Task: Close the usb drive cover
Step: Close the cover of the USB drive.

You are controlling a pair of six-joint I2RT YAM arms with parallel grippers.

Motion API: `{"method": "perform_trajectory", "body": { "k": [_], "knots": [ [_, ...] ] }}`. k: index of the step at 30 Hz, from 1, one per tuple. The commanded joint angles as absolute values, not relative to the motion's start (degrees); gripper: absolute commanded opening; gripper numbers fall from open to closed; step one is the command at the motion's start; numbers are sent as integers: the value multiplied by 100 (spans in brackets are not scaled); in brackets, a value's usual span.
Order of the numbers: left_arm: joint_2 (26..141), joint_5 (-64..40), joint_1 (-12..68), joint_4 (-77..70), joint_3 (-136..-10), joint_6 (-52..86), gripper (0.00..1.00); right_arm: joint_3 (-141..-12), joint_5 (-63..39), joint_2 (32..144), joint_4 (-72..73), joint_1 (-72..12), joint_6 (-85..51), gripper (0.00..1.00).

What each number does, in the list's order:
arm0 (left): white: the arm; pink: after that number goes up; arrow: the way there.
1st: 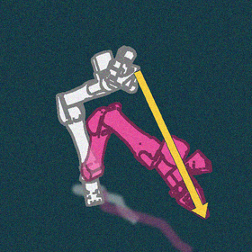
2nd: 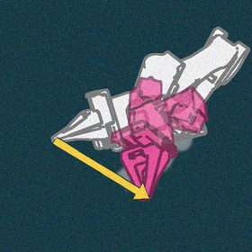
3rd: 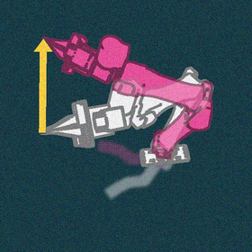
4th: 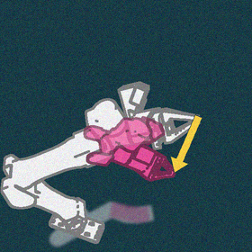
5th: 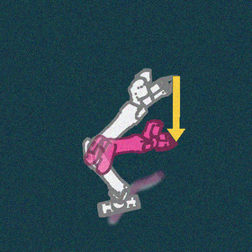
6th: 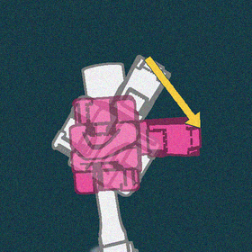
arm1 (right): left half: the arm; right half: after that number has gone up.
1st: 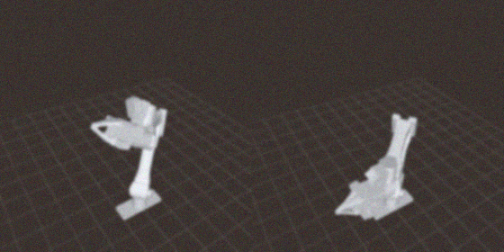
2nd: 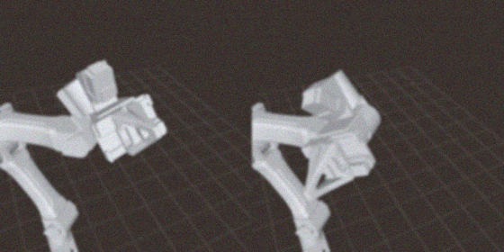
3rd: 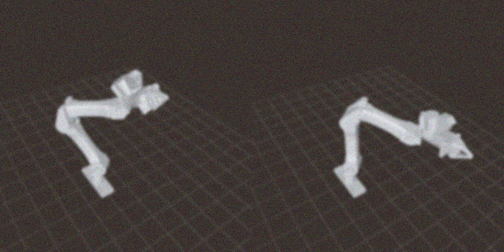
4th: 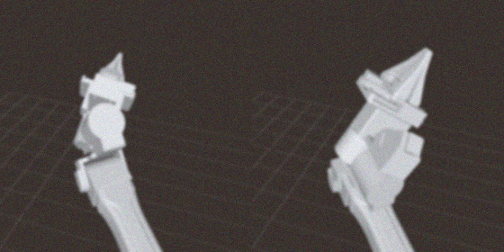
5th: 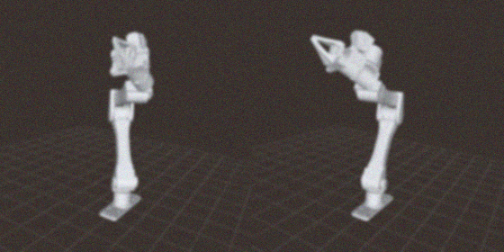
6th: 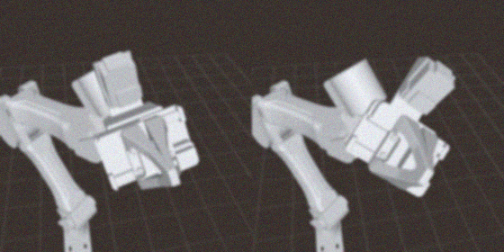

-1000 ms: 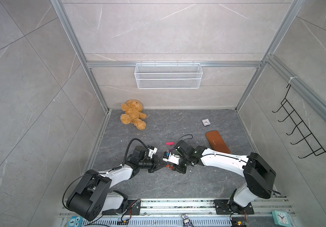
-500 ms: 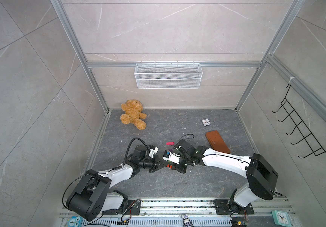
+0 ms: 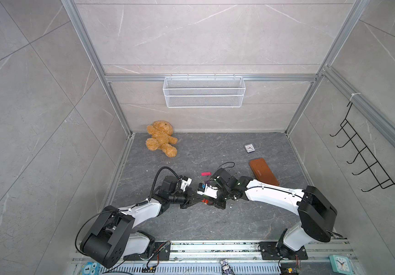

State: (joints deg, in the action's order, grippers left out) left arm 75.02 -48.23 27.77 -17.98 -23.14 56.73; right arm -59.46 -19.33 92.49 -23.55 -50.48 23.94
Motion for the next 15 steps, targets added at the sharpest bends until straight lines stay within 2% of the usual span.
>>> {"method": "perform_trajectory", "body": {
  "k": [1, 15],
  "knots": [
    [7405, -4942, 2856, -1749, -2400, 5529, 2, -6236, -2505, 9329, -1660, -5100, 2900, 15],
    [7515, -4967, 2908, -1920, -2351, 5563, 3, -6718, -2942, 9451, -1450, -5064, 3035, 15]
  ]
}}
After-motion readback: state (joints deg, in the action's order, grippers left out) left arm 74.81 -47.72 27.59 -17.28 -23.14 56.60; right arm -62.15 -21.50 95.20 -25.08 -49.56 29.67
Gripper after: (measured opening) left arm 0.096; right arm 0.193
